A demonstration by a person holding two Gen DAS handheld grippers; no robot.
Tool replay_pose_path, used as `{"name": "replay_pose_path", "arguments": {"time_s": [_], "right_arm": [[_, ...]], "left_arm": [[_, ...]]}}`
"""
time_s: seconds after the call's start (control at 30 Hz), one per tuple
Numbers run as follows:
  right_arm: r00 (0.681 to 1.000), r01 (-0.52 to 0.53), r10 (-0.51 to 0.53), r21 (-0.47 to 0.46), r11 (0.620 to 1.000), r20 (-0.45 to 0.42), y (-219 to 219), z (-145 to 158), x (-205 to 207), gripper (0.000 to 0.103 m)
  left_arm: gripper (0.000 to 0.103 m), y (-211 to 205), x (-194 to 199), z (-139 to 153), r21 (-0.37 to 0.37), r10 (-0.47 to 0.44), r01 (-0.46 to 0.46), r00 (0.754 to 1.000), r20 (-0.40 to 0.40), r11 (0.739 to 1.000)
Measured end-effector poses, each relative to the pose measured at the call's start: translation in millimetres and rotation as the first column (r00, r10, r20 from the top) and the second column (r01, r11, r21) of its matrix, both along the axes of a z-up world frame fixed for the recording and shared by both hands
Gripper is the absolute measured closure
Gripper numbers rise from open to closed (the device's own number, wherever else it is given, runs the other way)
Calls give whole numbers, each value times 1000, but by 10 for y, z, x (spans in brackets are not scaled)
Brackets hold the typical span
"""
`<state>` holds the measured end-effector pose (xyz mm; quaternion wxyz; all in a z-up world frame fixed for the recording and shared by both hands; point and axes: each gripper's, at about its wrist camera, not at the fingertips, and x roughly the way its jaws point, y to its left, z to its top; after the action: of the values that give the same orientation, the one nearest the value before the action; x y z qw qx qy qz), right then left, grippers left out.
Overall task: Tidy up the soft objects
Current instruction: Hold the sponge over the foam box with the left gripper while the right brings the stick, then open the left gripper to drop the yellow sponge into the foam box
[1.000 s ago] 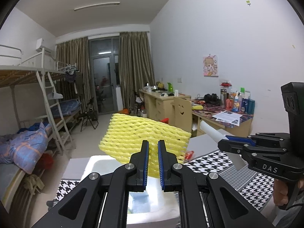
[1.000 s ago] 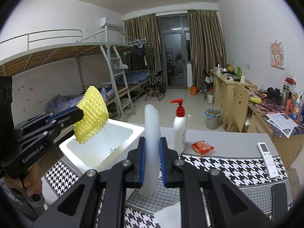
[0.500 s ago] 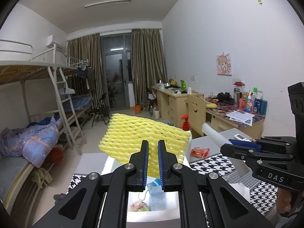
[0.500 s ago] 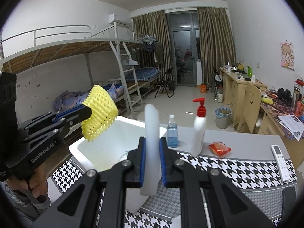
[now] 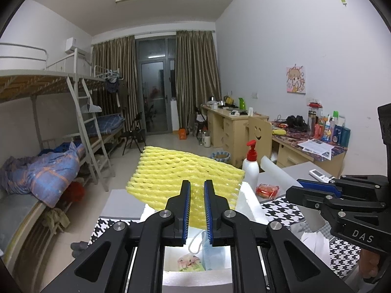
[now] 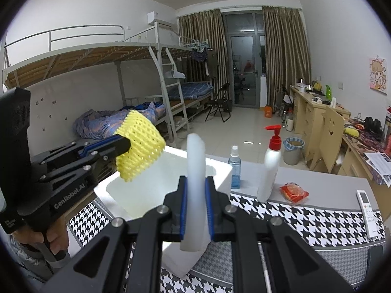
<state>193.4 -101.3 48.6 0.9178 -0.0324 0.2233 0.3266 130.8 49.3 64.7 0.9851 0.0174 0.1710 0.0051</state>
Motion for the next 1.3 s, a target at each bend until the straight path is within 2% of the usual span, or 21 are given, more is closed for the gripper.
{"name": "replay_pose_path", "arguments": {"time_s": [0.1,0.13,0.17,0.23,0.33,0.57,0.87,1.3], "right_arm": [[1000,-3,3,-11,1000,-6,36,-17,27,86],[1000,-4,4,-14,1000,-7,41,-21,35,86],[1000,-3,3,-17,1000,-8,47,-23,40,86],[1000,-2,2,-18,1000,-9,70,-20,47,86],[1000,2,-2,-17,1000,-12,81,-17,54,86],[1000,-5,5,-24,1000,-13,132,-24,46,86],[999,-32,31,-33,999,-28,251,-40,73,86],[996,-72,70,-40,997,-45,438,-73,98,86]], "left_arm": [[83,36,57,-35,-6,2,-2,1000,-25,1000],[73,62,72,-48,-12,8,-9,1000,-30,1000],[57,83,77,-59,-14,14,-15,999,-33,1000],[39,128,83,-81,-27,26,-27,999,-34,999],[33,167,72,-97,-46,29,-30,999,-33,998],[11,256,-2,-63,-61,65,-65,998,-3,996],[1,350,-107,-31,-59,104,-102,994,28,993],[1,427,-187,-60,-47,140,-138,990,30,989]]}}
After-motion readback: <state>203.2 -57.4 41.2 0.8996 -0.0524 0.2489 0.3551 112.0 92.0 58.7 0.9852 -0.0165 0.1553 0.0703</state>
